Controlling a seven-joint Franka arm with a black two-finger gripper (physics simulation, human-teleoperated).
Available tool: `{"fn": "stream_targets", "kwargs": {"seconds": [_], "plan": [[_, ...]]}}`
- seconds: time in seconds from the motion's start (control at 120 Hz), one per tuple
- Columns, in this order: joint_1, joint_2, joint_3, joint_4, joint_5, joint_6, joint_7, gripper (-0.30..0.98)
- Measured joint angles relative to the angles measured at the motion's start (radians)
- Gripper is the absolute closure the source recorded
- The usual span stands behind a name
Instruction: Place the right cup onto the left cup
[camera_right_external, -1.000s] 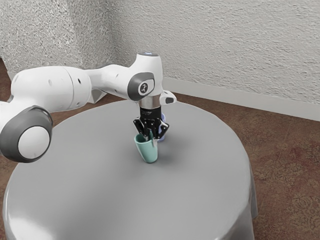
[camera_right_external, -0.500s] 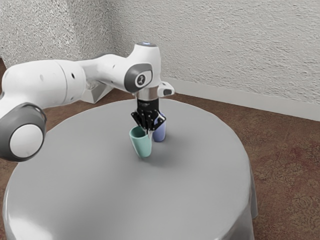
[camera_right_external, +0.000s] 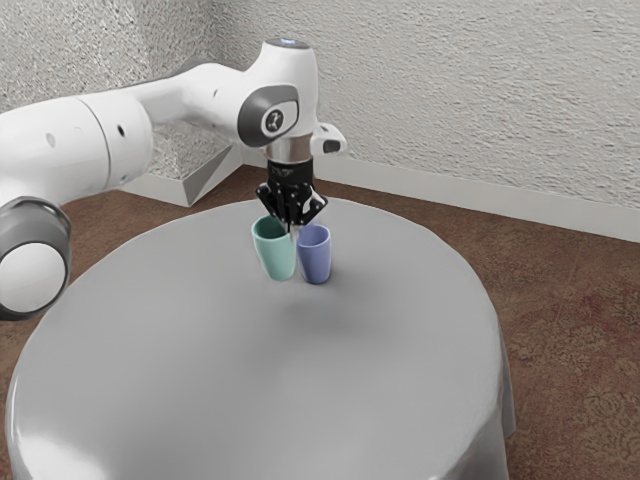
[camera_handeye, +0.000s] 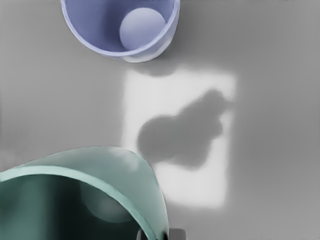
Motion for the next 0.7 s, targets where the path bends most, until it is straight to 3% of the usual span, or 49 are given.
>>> {"fn": "stream_targets", "kwargs": {"seconds": [0.067, 0.358, 0.7], "plan": [[0.005, 0.009, -0.014, 0.039, 0.009, -0.019, 0.003, 0.79], [0.166, 0.137, -0.302, 0.207, 0.194, -0.085, 0.021, 0.79], [0.199, 0.21, -0.389, 0.312, 0.341, -0.104, 0.059, 0.79]]}}
